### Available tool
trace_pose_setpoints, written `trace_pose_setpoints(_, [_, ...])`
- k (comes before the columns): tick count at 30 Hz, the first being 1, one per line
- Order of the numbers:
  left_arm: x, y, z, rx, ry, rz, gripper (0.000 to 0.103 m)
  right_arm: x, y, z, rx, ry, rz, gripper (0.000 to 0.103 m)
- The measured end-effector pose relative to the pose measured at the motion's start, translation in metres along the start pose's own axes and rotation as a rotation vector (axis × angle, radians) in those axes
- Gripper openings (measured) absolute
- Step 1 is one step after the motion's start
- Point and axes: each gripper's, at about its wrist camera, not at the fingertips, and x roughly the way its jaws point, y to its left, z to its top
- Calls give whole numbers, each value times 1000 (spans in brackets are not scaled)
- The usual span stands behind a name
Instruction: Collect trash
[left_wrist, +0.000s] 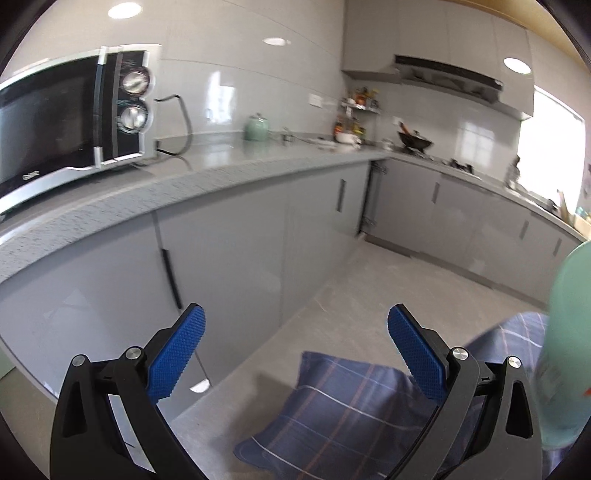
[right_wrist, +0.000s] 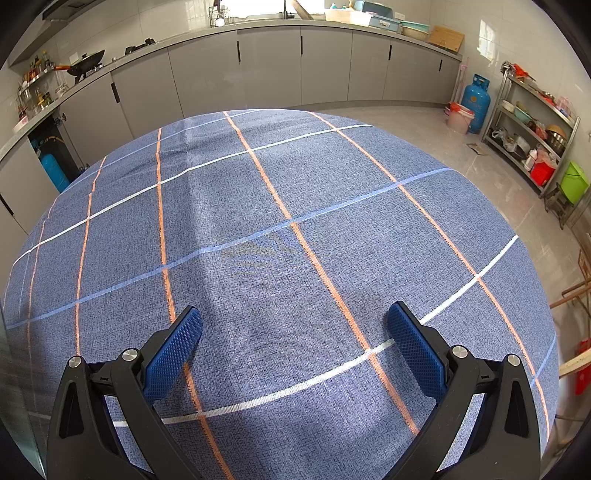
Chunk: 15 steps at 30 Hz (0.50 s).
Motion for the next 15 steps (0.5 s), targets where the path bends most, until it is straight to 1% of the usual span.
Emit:
trace_pose_setpoints(3, [1, -9, -5, 13, 14, -19, 97, 0, -1, 0, 0, 0, 0, 99])
trace_pose_setpoints(7, [0, -17, -7, 37, 10, -32, 97, 1, -1, 0, 0, 0, 0, 99])
trace_pose_setpoints(15, [-3, -16, -5, 29, 2, -49, 97, 1, -1, 0, 0, 0, 0, 99])
